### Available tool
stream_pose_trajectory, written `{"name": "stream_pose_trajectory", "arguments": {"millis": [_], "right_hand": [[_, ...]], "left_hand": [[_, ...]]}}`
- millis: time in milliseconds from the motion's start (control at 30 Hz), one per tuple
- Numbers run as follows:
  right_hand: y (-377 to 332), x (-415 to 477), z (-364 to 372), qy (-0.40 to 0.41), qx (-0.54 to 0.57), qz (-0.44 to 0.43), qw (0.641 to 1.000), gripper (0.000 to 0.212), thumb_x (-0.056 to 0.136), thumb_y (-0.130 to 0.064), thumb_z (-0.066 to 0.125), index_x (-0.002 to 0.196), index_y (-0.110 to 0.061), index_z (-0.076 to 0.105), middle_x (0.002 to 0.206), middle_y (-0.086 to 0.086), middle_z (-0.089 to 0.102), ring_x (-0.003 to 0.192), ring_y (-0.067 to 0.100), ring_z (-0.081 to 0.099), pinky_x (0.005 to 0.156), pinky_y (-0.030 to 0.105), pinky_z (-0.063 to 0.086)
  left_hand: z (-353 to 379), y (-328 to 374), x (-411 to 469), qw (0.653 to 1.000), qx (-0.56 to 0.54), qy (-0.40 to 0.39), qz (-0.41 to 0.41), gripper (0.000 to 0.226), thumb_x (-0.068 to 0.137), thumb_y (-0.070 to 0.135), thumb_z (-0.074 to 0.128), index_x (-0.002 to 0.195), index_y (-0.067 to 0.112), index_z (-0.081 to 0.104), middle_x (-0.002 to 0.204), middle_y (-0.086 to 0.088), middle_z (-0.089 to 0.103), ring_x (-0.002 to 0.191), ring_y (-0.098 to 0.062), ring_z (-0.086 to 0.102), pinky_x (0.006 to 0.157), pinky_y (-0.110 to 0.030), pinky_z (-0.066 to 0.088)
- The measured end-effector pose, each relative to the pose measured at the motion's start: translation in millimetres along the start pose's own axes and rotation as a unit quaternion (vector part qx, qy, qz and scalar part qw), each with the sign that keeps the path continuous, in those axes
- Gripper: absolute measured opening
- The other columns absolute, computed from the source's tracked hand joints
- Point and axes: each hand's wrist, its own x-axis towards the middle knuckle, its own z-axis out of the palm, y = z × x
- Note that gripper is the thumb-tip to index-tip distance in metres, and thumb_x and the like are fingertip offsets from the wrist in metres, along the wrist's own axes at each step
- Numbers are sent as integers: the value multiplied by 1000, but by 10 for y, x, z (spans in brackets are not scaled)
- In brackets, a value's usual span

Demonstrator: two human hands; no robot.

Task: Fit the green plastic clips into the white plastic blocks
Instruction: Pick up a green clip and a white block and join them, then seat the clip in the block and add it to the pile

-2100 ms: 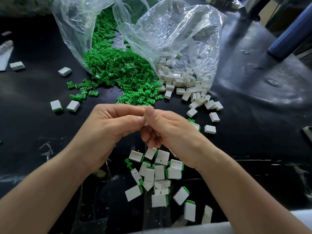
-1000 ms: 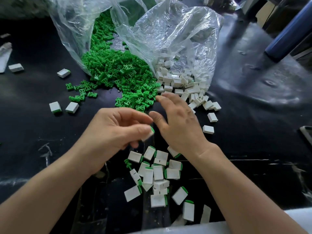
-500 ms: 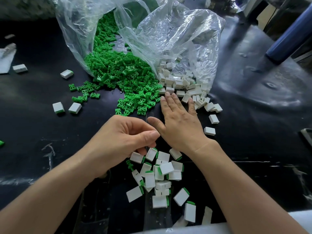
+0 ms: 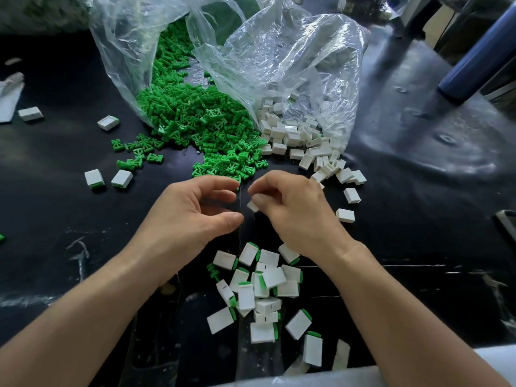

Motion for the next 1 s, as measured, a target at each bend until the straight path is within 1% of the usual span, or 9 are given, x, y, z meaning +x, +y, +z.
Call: {"name": "stream_pose_trajectory", "arguments": {"millis": [167,267,300,367,433,567,700,833,1000], "right_hand": [[-100,-31,91,-28,150,22,988,22,81,-13,67,69,-29,56,71,-8,64,71,7,62,70,24,52],[-94,-31,105,22,114,8,993,12,82,-23,67,73,-26,59,68,-9,62,65,3,58,63,19,48],[-67,-14,97,45,72,-4,996,4,84,-25,64,81,-22,63,75,-8,64,72,4,58,68,19,46],[-8,46,89,49,-58,-27,997,30,90,-29,56,115,-13,61,115,2,62,110,12,53,95,21,34],[53,90,113,-38,-179,-36,982,56,94,-40,40,144,-16,29,153,0,23,141,12,13,112,29,4],[136,118,191,-141,-290,-35,946,63,95,-49,19,147,-21,-3,156,-6,-10,140,7,-16,109,39,-18],[135,79,167,-115,-301,-57,945,61,96,-47,25,148,-19,12,156,-4,8,143,8,-2,110,40,-16],[99,44,110,-9,-292,-86,952,27,92,-26,51,116,-19,60,120,-1,62,118,16,50,106,28,2],[73,89,78,22,-275,-68,959,19,87,-13,54,99,-19,67,98,-2,68,94,20,58,87,24,23]], "left_hand": [[15,33,-31,1000,-13,-26,7,23,71,4,74,81,25,70,75,-4,73,63,-10,65,63,-24,55],[6,36,-22,1000,-29,1,1,20,71,3,74,82,19,71,66,-3,71,55,-9,63,52,-17,52],[6,36,-17,1000,-29,10,-3,19,71,1,74,82,17,71,64,-3,70,53,-8,62,50,-15,51],[11,44,-19,999,-30,14,-8,18,71,-1,73,79,15,70,60,-2,69,50,-7,61,47,-15,50],[17,51,-33,999,-32,7,-9,17,72,-2,72,78,15,70,61,-2,69,50,-8,62,47,-16,51],[8,55,-40,999,-48,1,-9,20,72,-4,71,77,15,71,68,-7,71,55,-9,63,50,-16,52],[8,51,-27,999,-52,2,-12,20,72,-3,71,77,16,70,69,-6,71,56,-9,64,52,-16,53],[21,51,-26,998,-56,-2,-21,21,74,-6,69,78,14,70,65,-3,71,56,-9,65,53,-16,53],[21,66,-34,998,-61,-5,-31,26,77,-12,64,80,13,70,66,-5,72,59,-9,67,53,-15,53]]}}
